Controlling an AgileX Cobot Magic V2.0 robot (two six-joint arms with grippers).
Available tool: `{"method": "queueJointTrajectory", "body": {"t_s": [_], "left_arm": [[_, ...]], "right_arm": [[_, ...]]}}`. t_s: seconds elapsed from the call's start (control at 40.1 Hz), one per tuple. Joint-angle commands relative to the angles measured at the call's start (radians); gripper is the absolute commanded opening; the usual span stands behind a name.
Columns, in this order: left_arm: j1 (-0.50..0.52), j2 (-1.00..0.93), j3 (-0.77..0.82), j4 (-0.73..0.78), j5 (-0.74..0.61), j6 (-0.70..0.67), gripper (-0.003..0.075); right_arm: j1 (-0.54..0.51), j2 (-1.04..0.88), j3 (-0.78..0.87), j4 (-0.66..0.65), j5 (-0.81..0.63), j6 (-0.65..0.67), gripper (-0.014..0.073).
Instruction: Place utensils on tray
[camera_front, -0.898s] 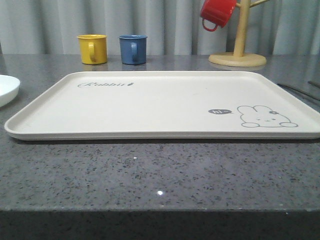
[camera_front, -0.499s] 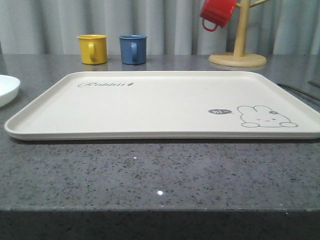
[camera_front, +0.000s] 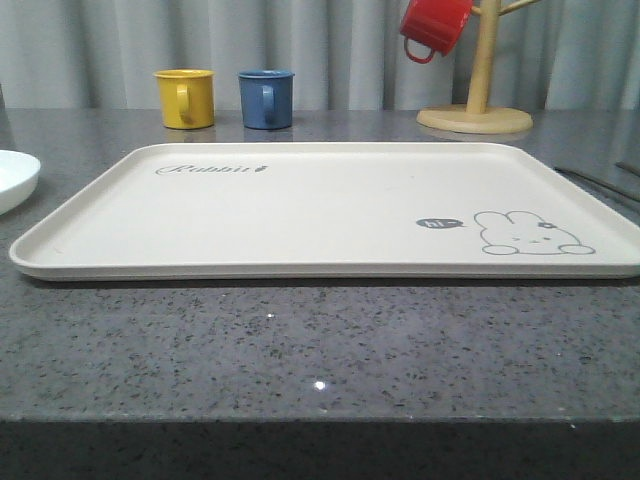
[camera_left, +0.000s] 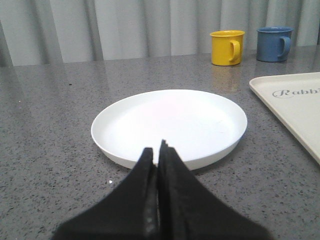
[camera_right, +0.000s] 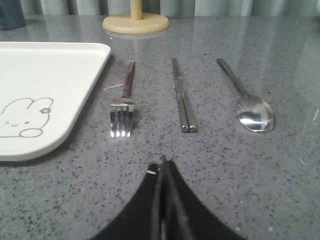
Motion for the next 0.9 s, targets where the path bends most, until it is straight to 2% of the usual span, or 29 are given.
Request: {"method": "queueJointTrajectory", "body": {"t_s": [0.0, 0.499, 0.624, 0.724, 0.873], "left_arm": [[0.001, -0.022, -0.003, -0.01, -0.087, -0.008, -0.0018], [0.001, -0.022, -0.003, -0.005, -0.096, -0.008, -0.0018], [0.001, -0.022, -0.006, -0.005, -0.22, -0.008, -0.0018], [0.001, -0.022, -0.057, -0.007, -0.297, -0.008, -0.0018], [0.001, 0.008, -0.226, -0.007, -0.283, -0.008, -0.0018]], "right_arm": [[-0.005, -0.018, 0.0, -0.002, -0.073, -0.008, -0.0068], [-0.005, -0.018, -0.001, -0.002, -0.097, -0.008, -0.0068], [-0.005, -0.018, -0.015, -0.002, -0.155, -0.008, -0.0068], [-0.005, -0.018, -0.08, -0.002, -0.165, -0.008, -0.0068], [-0.005, -0.008, -0.293, -0.002, -0.085, -0.007, -0.0068]]}}
